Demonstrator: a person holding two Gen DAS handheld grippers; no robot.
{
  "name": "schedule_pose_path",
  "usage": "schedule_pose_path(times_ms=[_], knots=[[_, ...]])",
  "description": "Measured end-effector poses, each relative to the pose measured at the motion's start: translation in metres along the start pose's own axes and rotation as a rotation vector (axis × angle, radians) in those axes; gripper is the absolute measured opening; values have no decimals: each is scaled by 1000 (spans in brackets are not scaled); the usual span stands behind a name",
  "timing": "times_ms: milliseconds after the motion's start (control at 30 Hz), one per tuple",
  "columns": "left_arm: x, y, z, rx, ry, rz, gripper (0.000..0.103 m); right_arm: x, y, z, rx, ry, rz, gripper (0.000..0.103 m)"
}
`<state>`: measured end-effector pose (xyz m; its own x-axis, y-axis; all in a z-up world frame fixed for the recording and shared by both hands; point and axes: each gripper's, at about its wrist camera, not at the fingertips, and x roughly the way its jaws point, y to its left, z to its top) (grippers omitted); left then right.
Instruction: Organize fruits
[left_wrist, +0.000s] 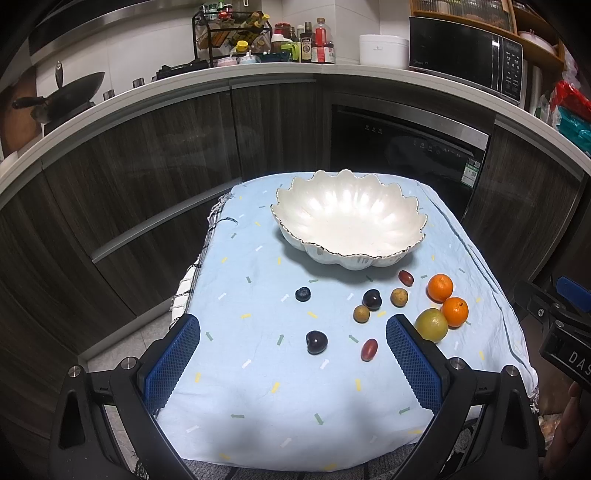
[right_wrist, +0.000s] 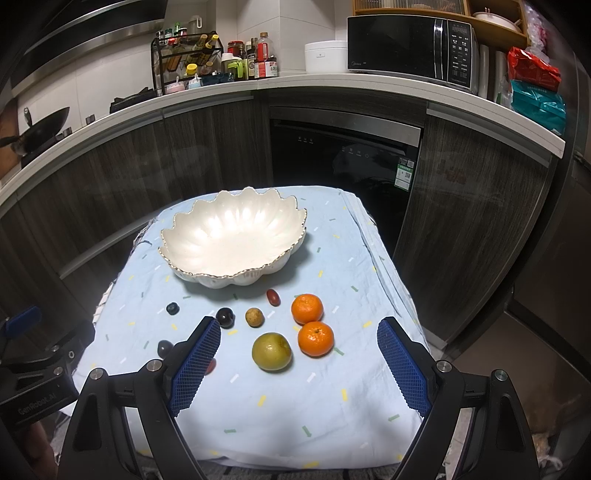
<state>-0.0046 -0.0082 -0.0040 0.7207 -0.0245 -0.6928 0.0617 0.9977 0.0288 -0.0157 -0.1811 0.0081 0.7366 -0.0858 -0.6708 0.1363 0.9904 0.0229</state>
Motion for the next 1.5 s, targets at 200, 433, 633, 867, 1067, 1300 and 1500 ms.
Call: schedule_pose_path(times_ms=[200, 433, 633, 867, 1067, 1300, 1500], knots=[[1, 0, -1, 2, 4, 0, 103, 0, 0, 0, 2, 4, 1, 88], [1, 0, -1, 2, 5, 0, 103, 0, 0, 0, 1, 4, 1, 88], [4, 2, -2, 7, 13, -5, 103, 1, 0, 0, 3, 6, 1, 88], [10, 3, -2, 13, 35, -9, 103, 8, 3, -2, 1, 25, 7, 88], [21, 2, -1, 23, 69, -19, 103, 20, 4, -2, -4, 57, 22, 88], [37, 5, 1, 18, 109, -18, 102, 38, 10, -2, -31, 102, 39, 88], [50, 7, 2, 19, 143, -21, 102, 51, 15, -2, -57, 128, 46, 88]])
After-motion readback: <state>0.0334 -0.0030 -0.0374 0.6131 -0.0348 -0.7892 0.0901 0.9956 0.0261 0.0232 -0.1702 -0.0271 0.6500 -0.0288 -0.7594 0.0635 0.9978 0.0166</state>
